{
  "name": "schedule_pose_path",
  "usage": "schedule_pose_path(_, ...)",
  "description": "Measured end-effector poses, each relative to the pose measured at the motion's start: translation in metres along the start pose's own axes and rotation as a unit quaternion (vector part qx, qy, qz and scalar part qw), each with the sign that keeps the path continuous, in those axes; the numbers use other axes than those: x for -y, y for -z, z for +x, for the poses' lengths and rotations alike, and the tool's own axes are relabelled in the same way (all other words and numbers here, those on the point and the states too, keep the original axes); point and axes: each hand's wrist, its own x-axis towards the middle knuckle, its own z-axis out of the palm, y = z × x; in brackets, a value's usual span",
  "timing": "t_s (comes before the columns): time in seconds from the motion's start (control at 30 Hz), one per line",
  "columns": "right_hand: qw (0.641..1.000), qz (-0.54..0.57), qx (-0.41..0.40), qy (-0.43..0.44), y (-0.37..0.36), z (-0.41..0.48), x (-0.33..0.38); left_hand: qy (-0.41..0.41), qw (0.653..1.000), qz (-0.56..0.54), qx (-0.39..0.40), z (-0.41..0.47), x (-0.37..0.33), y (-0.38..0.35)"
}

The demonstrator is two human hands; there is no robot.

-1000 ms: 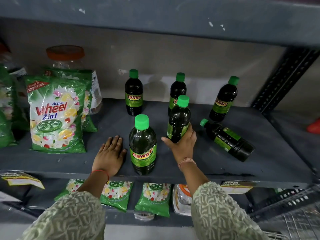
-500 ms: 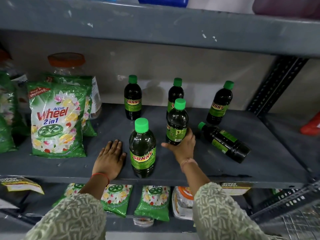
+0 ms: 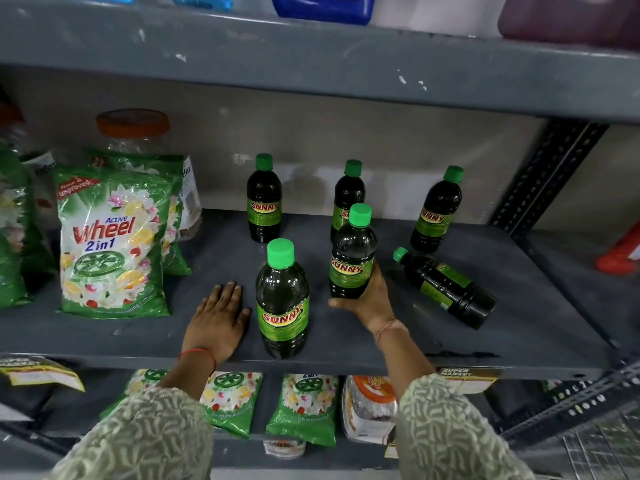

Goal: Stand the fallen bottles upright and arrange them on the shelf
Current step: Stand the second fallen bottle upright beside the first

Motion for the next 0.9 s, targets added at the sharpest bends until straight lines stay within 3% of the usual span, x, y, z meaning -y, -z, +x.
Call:
schedule_pose_path(0.1,0.997,-0.031,-0.07,0.01,-0.009,-0.007,0.002,0.002,1.0,0.003,0.002,0.0,0.0,0.001)
schedule_pose_path(0.6,0.999,0.032,-0.033,0.01,-0.002,-0.012,0.001,0.0,1.0,0.014,0.005,0.002,0.002,0.0)
schedule_pose_path(0.9,0.998,0.014,-0.056,0.019,-0.006,-0.013,0.005,-0.001,1.0,0.023,0.013,0.002,0.001,-0.001)
